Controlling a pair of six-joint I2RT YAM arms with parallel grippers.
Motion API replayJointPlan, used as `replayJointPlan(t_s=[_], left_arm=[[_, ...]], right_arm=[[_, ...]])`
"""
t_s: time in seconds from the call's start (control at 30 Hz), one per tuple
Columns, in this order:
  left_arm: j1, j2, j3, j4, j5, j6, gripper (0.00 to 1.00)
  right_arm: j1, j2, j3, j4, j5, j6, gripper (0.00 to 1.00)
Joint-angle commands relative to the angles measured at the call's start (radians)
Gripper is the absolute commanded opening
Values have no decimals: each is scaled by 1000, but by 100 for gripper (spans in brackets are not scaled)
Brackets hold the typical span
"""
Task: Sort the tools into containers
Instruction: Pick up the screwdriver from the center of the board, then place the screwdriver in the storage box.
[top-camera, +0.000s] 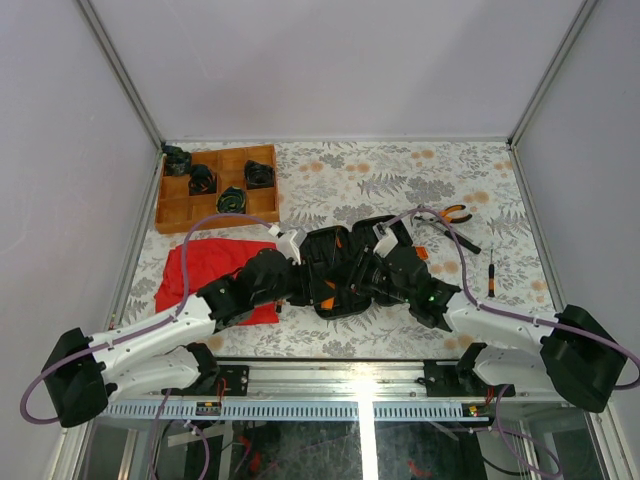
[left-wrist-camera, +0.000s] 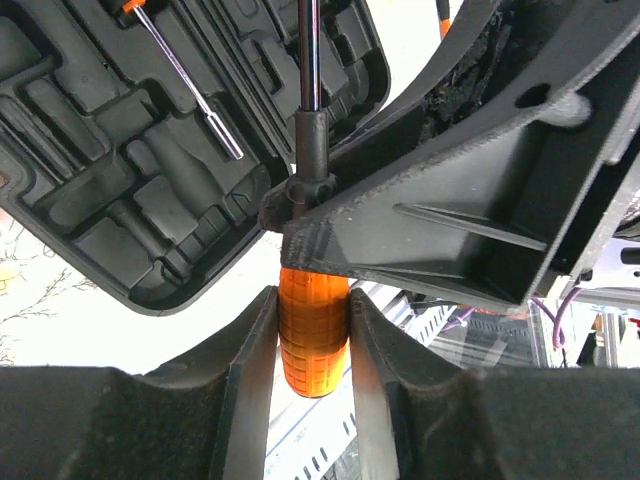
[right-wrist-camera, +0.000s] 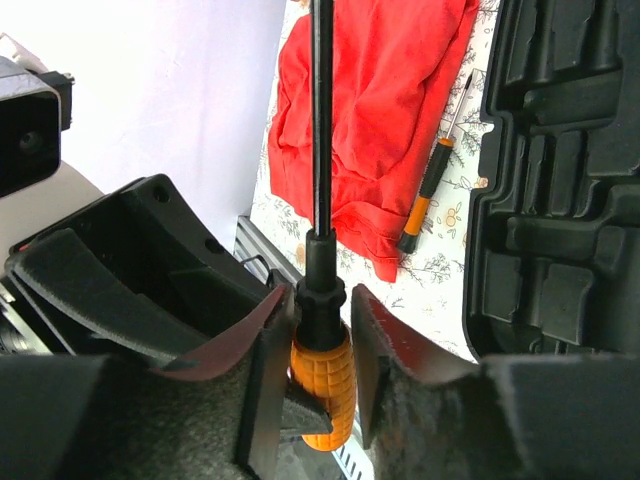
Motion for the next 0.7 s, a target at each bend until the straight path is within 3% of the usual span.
replayJointPlan(t_s=[0.0, 0.13, 0.33, 0.67], left_arm=[[-13, -19, -7, 80, -9, 22, 0], [-13, -15, -6, 79, -13, 18, 0], [-13, -55, -28, 65, -45, -17, 32], [-9, -129, -39, -44, -180, -34, 61]], right_arm=[[10, 14, 22, 67, -29, 8, 32], [10, 15, 27, 33, -18, -8, 18], [9, -45, 67, -147, 74, -100, 8], [10, -207, 98, -440, 359, -256, 0]])
